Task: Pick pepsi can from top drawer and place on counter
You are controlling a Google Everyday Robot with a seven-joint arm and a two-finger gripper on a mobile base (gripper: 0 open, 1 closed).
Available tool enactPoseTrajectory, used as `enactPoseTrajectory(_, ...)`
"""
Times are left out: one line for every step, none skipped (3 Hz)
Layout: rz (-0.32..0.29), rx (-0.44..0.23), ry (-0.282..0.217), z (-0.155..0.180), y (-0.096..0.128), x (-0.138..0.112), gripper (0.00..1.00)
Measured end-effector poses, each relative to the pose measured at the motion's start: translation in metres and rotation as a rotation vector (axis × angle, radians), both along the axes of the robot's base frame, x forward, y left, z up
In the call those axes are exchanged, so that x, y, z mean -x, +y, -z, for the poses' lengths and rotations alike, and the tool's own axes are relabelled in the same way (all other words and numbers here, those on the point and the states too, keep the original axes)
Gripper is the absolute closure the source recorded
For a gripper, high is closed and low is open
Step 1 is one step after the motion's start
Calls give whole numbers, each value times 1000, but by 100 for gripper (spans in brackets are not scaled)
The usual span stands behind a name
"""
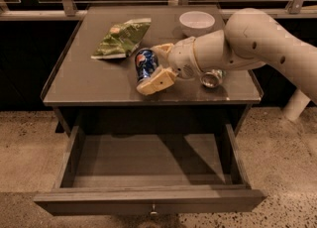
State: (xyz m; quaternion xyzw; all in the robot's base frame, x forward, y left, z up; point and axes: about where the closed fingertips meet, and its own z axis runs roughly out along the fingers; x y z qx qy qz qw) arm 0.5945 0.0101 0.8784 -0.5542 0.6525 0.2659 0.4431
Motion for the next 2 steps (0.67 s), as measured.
enactPoseTrajectory(0,0,0,0,0,0,0)
enactPoseTrajectory(0,0,0,0,0,0,0)
